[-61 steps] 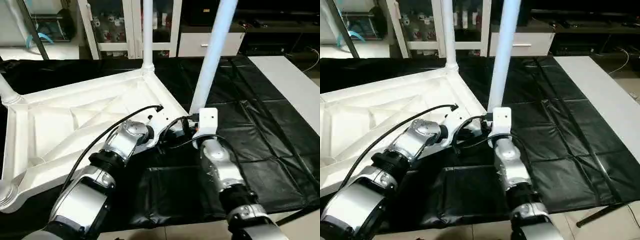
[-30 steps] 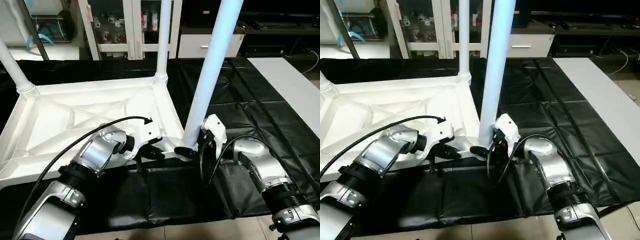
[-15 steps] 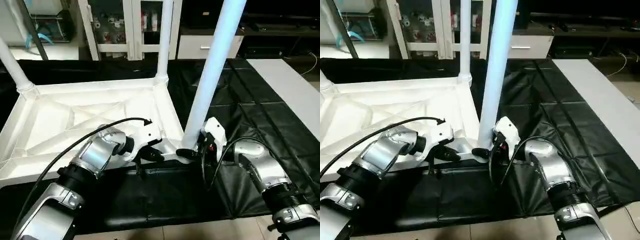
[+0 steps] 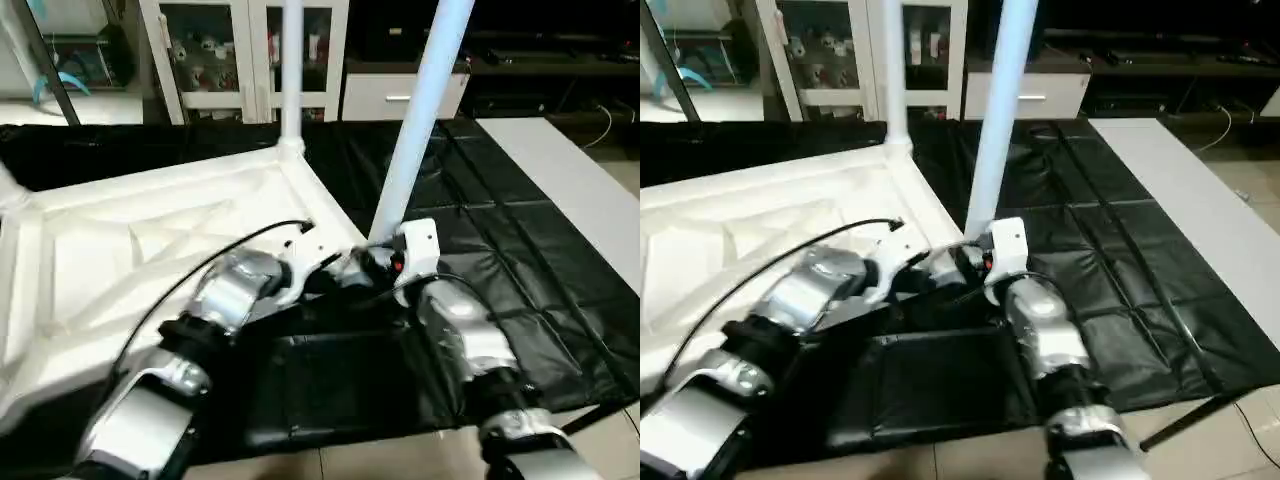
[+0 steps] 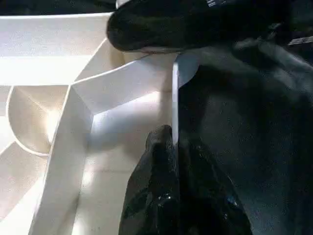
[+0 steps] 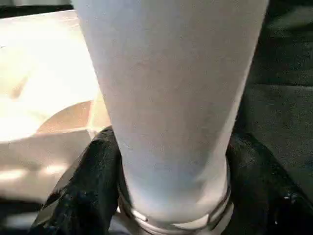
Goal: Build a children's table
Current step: Rotate leg to tighten
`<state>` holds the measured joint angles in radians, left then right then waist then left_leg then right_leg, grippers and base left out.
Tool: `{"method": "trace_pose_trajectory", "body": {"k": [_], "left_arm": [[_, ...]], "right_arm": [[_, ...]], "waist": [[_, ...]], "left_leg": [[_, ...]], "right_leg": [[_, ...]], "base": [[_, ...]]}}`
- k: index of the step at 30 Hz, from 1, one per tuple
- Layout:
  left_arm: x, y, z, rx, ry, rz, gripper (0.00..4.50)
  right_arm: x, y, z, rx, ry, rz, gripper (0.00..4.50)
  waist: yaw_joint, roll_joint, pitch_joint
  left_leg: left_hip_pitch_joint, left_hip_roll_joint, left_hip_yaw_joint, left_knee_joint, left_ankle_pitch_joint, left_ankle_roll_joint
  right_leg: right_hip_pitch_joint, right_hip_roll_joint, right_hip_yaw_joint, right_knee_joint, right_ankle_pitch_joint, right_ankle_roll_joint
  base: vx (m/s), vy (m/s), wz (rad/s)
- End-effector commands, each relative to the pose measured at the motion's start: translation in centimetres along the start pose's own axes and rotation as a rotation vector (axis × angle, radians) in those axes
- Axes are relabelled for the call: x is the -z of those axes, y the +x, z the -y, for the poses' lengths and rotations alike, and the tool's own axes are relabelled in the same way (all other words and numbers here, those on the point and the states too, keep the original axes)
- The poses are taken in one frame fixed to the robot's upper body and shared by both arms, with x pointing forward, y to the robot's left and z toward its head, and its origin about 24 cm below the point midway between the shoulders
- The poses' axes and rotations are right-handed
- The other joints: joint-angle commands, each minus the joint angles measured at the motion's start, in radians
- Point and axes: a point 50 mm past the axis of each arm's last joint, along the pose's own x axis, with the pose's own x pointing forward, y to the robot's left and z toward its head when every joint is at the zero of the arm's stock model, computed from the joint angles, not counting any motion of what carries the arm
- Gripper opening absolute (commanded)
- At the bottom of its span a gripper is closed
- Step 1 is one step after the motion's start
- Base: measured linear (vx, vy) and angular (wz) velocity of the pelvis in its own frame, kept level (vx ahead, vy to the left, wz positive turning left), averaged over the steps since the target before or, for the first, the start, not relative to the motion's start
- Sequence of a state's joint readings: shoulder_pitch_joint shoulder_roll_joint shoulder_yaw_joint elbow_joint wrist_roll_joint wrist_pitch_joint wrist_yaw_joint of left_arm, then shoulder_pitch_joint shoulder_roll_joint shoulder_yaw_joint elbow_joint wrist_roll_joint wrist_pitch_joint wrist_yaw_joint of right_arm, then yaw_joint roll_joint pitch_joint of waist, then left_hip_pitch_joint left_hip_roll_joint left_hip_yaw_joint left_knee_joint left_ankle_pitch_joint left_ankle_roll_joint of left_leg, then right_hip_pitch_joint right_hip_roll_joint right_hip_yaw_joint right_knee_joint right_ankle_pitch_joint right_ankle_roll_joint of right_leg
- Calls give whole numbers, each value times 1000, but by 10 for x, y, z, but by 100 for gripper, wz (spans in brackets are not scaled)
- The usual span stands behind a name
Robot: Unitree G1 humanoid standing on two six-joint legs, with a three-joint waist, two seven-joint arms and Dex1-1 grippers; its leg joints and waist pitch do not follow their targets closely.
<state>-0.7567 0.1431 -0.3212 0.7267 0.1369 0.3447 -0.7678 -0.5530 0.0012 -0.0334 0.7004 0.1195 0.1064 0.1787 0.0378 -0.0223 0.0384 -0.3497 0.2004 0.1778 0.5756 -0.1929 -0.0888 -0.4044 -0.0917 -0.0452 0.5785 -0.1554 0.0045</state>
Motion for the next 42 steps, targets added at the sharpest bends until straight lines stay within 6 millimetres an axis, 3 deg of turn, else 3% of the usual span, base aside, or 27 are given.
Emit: {"method": "trace_pose_trajectory", "body": {"k": [1, 5, 8, 11, 12, 15, 17, 18, 20, 21, 24, 28, 29, 30, 31, 38, 40, 42], "left_arm": [[14, 8, 1, -77, -27, -58, 0], [11, 12, -2, -135, -33, -43, 0], [11, 12, -2, -134, -36, -41, 0], [15, 10, -3, -120, -28, -45, 0], [16, 10, -3, -119, -27, -47, 0], [25, 4, -3, -88, -12, -58, 0], [27, 3, -3, -78, -10, -63, 0], [29, 1, -3, -67, -7, -72, 0], [32, -2, -4, -50, 4, -82, 0], [32, -3, -4, -44, 5, -82, 0], [34, -5, -3, -16, 21, -87, 0], [40, -11, 4, 100, 50, -116, 0], [40, -11, 4, 100, 50, -116, 0], [43, -14, 9, 177, 62, -130, 0], [44, -16, 14, 232, 74, -139, 0], [43, -22, 26, 377, 110, -156, 0], [44, -22, 25, 373, 112, -155, 0], [44, -23, 24, 369, 110, -158, 0]], "right_arm": [[9, 2, 2, 170, 6, -57, 269], [0, 6, -6, 303, -70, -13, 268], [-9, 8, -10, 257, -54, 51, 267], [-14, 6, -23, 107, -84, 118, 267], [-16, 6, -26, 79, -100, 132, 323], [-23, -2, -8, 125, -94, 167, 343], [-25, -3, -1, 130, -89, 160, 371], [-26, -5, 6, 116, -74, 150, 383], [-29, -8, 14, 28, -51, 134, 390], [-29, -9, 16, -9, -52, 128, 414], [-26, -16, 20, -142, -140, 77, 428], [-15, -32, 28, -421, -272, -47, 446], [-15, -32, 28, -421, -272, -47, 446], [-14, -40, 29, -557, -281, -88, 446], [-15, -43, 30, -628, -279, -105, 446], [-21, -42, 31, -729, -275, -107, 446], [-22, -40, 30, -733, -285, -103, 446], [-19, -39, 31, -744, -310, -130, 446]], "waist": [[2, 4, -58], [7, 2, -58], [13, 1, -56], [15, -12, -54], [19, -8, -55], [21, -10, -54], [16, -11, -53], [13, 6, -52], [11, -4, -54], [11, -3, -55], [13, -3, -55], [13, -9, -55], [14, -9, -55], [13, 0, -54], [11, -2, -55], [20, -3, -52], [28, 3, -54], [29, 3, -55]], "left_leg": [[2, 13, -1, -74, -234, -7], [3, 10, 2, -73, -201, 0], [0, 10, 3, -74, -224, 20], [-3, 12, 2, -75, -241, 31], [-4, 13, 2, -74, -224, 40], [-12, 14, 0, -76, -177, 54], [-7, 12, 1, -76, -188, 48], [-5, 12, 0, -77, -208, 41], [-6, 14, 0, -76, -226, 50], [-8, 15, 0, -74, -202, 55], [-8, 16, 3, -70, -170, 70], [-10, 17, 3, -67, -175, 84], [-10, 18, 2, -68, -179, 87], [-8, 20, 2, -68, -195, 86], [-8, 20, 3, -68, -201, 88], [0, 27, 3, -72, -224, 65], [9, 28, 5, -70, -213, 58], [1, 25, 5, -70, -193, 53]], "right_leg": [[36, -36, 28, -62, -254, -195], [39, -34, 27, -55, -198, -195], [41, -36, 27, -57, -208, -185], [42, -39, 26, -62, -263, -170], [42, -41, 28, -61, -255, -168], [48, -40, 27, -55, -221, -164], [46, -39, 26, -60, -257, -157], [44, -38, 27, -63, -272, -161], [48, -36, 27, -62, -263, -168], [48, -38, 28, -59, -230, -181], [51, -37, 27, -55, -178, -208], [55, -38, 25, -55, -189, -225], [56, -39, 25, -55, -196, -226], [51, -40, 25, -58, -216, -234], [52, -39, 25, -58, -213, -238], [42, -41, 27, -57, -243, -254], [38, -42, 28, -55, -216, -260], [46, -37, 26, -46, -162, -266]], "base": [[0, 0, 0], [0, 0, 0], [0, 0, 0], [0, 0, 0], [0, 0, 0], [0, 0, 0], [0, 0, 0], [0, 0, 0], [0, 0, 0], [0, 0, 0], [0, 0, 0], [0, 0, 0], [0, 0, 0], [0, 0, 0], [0, 0, 0], [0, 0, 0], [0, 0, 0], [0, 0, 0]]}}
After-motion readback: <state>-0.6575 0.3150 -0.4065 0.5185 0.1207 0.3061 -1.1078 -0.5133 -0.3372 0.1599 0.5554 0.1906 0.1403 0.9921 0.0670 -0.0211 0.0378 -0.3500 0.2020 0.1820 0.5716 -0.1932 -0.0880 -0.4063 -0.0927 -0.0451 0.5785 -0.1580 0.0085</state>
